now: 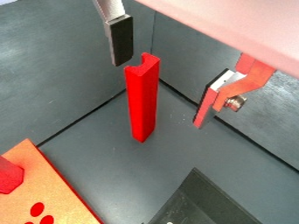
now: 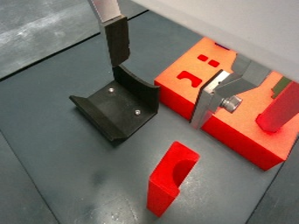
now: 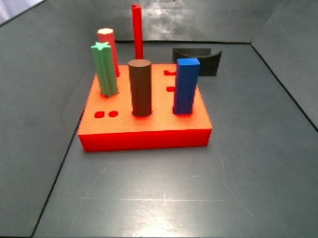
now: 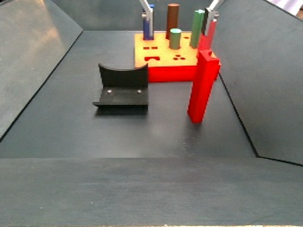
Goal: Pick up the arch object. Move up. Move to above the board. Insert the arch object.
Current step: Pick up the arch object.
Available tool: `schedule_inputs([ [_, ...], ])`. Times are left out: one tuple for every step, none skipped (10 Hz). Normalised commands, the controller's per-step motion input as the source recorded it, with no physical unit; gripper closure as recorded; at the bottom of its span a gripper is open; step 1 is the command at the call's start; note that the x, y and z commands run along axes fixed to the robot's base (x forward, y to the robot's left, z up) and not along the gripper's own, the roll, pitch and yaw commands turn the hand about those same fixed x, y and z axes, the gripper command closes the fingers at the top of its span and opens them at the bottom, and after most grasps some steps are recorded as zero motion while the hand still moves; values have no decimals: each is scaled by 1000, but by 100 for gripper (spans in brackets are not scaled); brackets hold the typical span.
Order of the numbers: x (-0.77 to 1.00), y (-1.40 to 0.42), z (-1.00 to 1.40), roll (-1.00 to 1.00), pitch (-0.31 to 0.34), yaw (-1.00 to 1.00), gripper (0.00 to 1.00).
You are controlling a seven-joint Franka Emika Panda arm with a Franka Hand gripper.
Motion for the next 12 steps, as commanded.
schedule_inputs([
  [-380,177,-20,-14,-129,-51,0],
  [-354,489,-520,0,-4,549,0],
  [-509,671,-454,-97,-100,534,0],
  [-551,591,-523,-91,-67,523,0],
  [-323,83,-877,-26,-64,240,0],
  [-23,-54,-994,-69,-10,51,0],
  [160,-54,-837,-114,0,-294,0],
  [140,0,-660,-43,90,-191,0],
  [60,14,-551,0,107,0,0],
  [77,0,-29,-50,11,0,0],
  [0,0,0,0,0,0,0],
  [0,0,0,0,0,0,100],
])
